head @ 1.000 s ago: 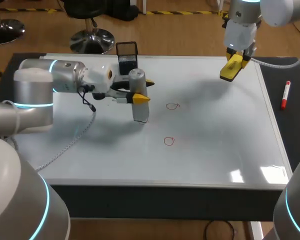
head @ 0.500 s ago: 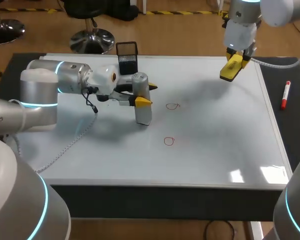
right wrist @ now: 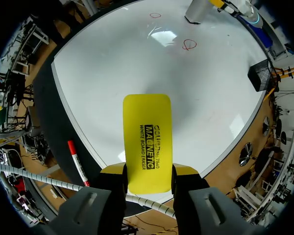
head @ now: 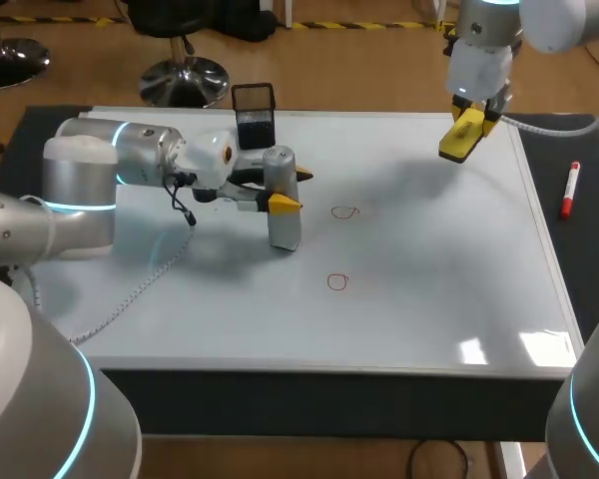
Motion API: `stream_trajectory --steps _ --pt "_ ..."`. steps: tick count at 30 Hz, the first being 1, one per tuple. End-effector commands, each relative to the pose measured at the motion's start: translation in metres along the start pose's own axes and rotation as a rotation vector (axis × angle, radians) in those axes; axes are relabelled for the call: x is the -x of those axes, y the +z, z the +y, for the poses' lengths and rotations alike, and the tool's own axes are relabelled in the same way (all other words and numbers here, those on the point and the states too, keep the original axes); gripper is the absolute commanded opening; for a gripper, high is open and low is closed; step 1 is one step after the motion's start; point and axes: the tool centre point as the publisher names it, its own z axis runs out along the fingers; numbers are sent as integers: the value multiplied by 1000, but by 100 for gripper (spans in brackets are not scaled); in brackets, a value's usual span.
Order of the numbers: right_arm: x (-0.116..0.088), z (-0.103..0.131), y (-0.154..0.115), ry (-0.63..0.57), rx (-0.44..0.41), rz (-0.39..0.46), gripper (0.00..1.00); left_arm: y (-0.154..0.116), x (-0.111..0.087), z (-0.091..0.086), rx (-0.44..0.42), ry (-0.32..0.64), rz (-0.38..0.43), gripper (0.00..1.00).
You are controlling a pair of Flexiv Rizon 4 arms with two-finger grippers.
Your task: Pick up the inspection probe, press it on each red-marked spot on the whiteboard one by one, put down the probe, pick up the eraser, and wipe off all the red marks.
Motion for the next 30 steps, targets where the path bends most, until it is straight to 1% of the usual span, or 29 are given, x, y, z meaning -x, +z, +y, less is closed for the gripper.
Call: stream_trajectory --steps 1,13,20,22,25,27,30 --pt "1 -1 -1 -2 0 5 0 0 0 3 -2 -4 4 0" --pt "1 -1 -1 -2 0 5 0 1 -1 5 -2 -11 2 0" --pt "1 -1 -1 -2 0 5 0 1 -2 2 4 -2 -4 0" --pt "1 -1 -1 -2 0 5 0 0 -4 -6 -7 12 -8 0" --pt "1 -1 -1 -2 0 5 0 -3 -5 -25 -6 27 -16 0" --pt "1 -1 -1 -2 0 5 0 -7 -3 -38 -9 44 -27 0" --pt "1 -1 -1 -2 0 5 0 -14 0 -51 -12 67 -39 0"
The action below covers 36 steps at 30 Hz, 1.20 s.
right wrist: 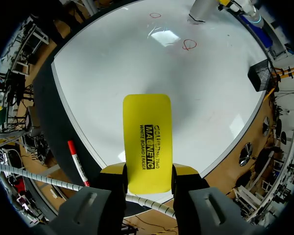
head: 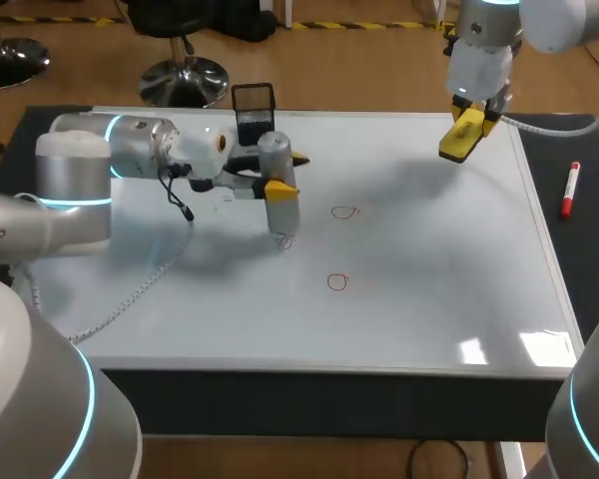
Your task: Pick up the inspection probe, press it on each red-marked spot on the whiteboard one by one, put down the probe, pick up the eraser, and wipe off all the red marks.
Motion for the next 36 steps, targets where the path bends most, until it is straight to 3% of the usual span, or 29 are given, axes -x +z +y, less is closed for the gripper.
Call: stream_trajectory --steps 1,22,36 --pt "1 -1 -1 -2 0 5 0 -9 -4 -23 32 13 -26 0" --pt "1 -1 -1 -2 0 5 0 -107 52 -64 108 81 -212 0" --pt "1 -1 -1 -2 0 5 0 -151 83 -63 123 79 -262 0"
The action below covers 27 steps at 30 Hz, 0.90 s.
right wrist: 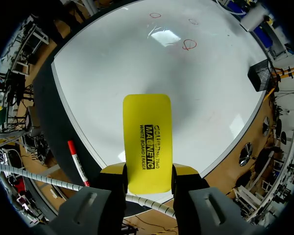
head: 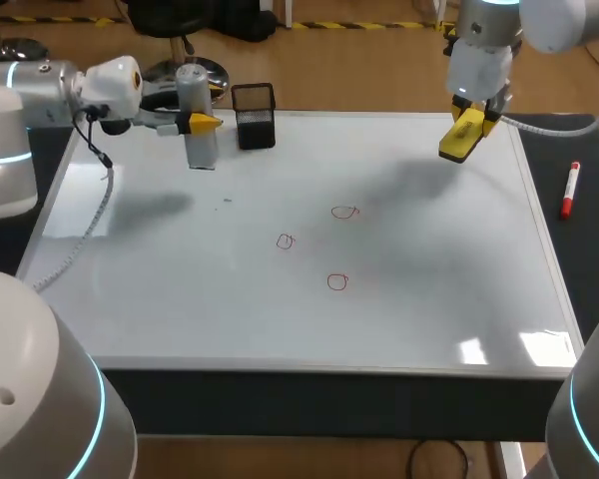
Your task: Pick up the inspection probe, press it on each red-marked spot on the whiteboard one by one, put down the probe, pick up the eraser, and wipe off all the red marks.
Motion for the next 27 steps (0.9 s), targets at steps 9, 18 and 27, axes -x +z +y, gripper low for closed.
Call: stream_trajectory --steps 9,18,27 --pt "1 -1 -1 -2 0 5 0 -7 26 8 -3 -28 -11 0" --pt "1 -1 -1 -2 0 5 0 -7 26 8 -3 -28 -11 0" --pt "1 -1 -1 -2 0 5 0 -7 26 8 -3 -28 -11 0"
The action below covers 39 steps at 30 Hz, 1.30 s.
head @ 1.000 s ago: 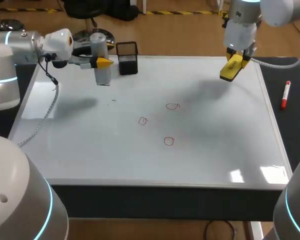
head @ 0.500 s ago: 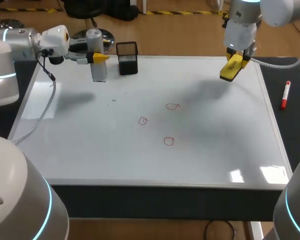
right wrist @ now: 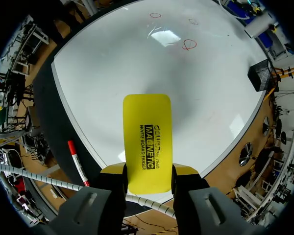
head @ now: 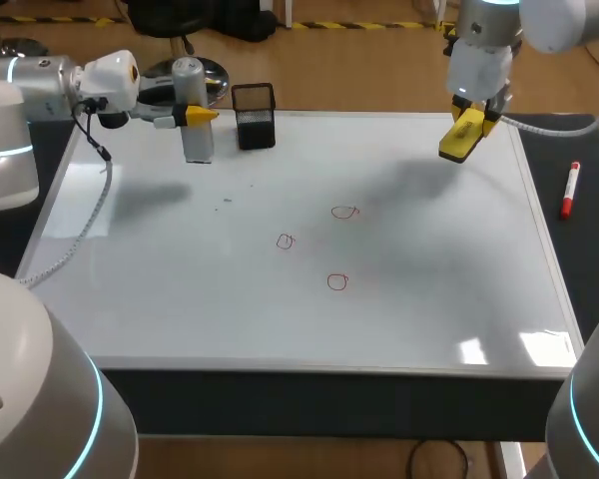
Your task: Pick up the inspection probe, press it on each red-marked spot on the whiteboard one by one, put down the probe, pick up the eraser, and wipe off all the red marks.
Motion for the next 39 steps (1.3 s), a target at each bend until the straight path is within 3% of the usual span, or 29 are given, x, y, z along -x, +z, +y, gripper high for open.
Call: stream_trajectory --steps 1,8,10,27,39 --pt "1 -1 -1 -2 0 5 0 0 0 -1 1 0 1 0" --pt "3 4 0 -15 1 -12 0 0 0 -1 1 0 1 0" --pt "10 23 -3 -38 -7 -6 0 0 0 -1 1 0 1 0" --pt "53 115 -7 -299 27 14 0 0 0 -1 1 0 1 0" --pt "102 206 -5 -518 33 -31 0 0 0 -1 1 0 1 0"
